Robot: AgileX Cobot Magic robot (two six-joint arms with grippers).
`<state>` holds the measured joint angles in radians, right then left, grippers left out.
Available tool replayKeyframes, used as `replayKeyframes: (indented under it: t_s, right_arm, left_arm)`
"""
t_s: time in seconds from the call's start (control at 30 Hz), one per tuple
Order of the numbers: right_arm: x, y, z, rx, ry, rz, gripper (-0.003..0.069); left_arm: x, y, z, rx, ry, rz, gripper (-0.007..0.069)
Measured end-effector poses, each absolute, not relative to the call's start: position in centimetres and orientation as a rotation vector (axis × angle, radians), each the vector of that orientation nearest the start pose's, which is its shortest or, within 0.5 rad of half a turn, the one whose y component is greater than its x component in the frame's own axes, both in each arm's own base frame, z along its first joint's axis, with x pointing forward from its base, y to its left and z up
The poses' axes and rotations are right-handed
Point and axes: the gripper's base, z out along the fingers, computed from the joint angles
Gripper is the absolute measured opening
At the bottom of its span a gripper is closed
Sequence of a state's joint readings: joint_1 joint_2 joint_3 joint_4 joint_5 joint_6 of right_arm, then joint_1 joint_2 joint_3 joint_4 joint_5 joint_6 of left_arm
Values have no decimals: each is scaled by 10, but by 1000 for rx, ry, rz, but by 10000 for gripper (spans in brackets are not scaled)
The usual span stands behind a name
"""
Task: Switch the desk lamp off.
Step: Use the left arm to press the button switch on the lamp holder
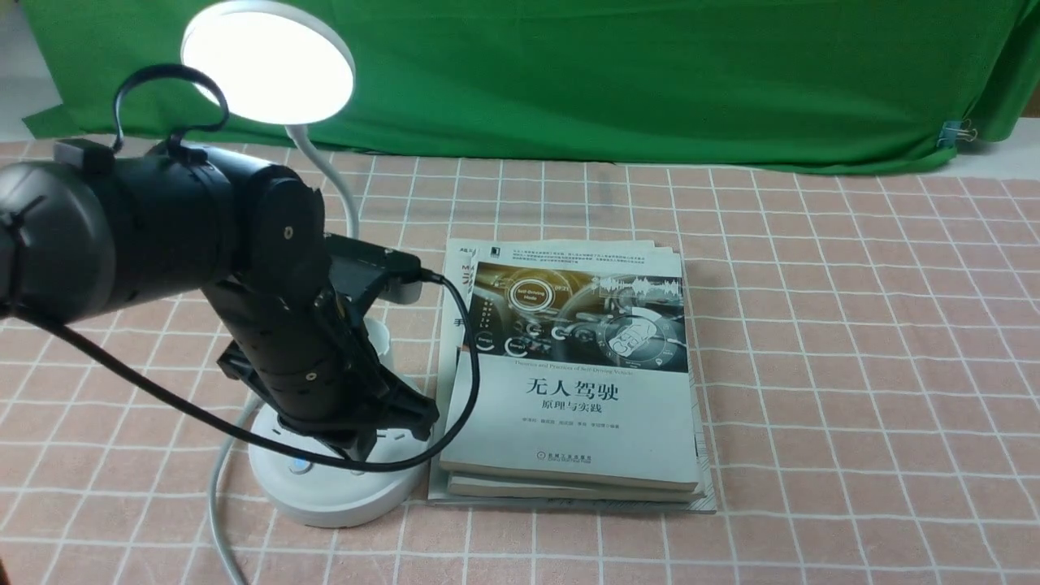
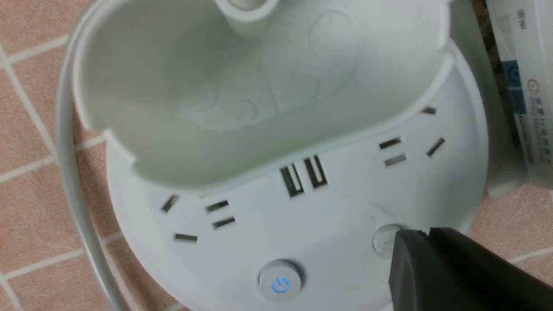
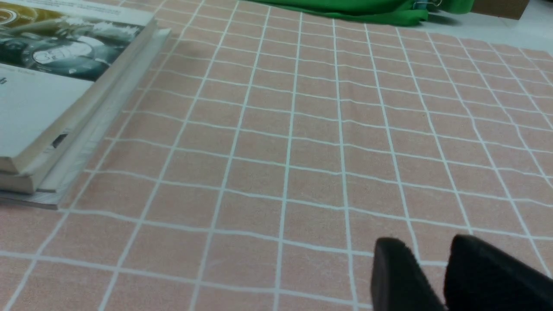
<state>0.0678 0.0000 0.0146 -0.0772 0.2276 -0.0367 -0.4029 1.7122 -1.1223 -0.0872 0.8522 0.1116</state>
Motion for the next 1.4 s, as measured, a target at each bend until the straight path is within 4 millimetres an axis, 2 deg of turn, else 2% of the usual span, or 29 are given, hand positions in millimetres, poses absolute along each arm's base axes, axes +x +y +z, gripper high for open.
replayKeyframes:
  t_s: [0.1,0.33,0.47,0.6,0.7,0.97,1.03,1.27,1.4]
  right_arm:
    - [56,2,188,-142,1719,-48,240]
    - [56,2,188,-142,1719,-48,240]
    - [56,2,188,-142,1719,-48,240]
    - [56,2,188,-142,1719,-48,240]
    - [56,2,188,-142,1719,-48,240]
    - [56,2,188,-142,1719,-48,240]
    - [56,2,188,-142,1719,-48,240]
    - [56,2,188,-142,1719,-48,240]
    - [56,2,188,-142,1719,-48,240]
  left_arm:
    - [302,-136,193,680,2896,-145,4]
    - [303,-136,194,680,2897,-147,4]
    - [299,-134,202,683,2897,-147,4]
    - [294,-132,222,674,2843,-159,4]
    - [293,-132,224,668,2836,-165,4]
    - [300,-135,205,665,2876,-156,4]
    - [303,-136,194,669,2908,-149,4]
    - [304,-136,193,668,2905,-150,4]
    - [299,-135,206,665,2887,-156,4]
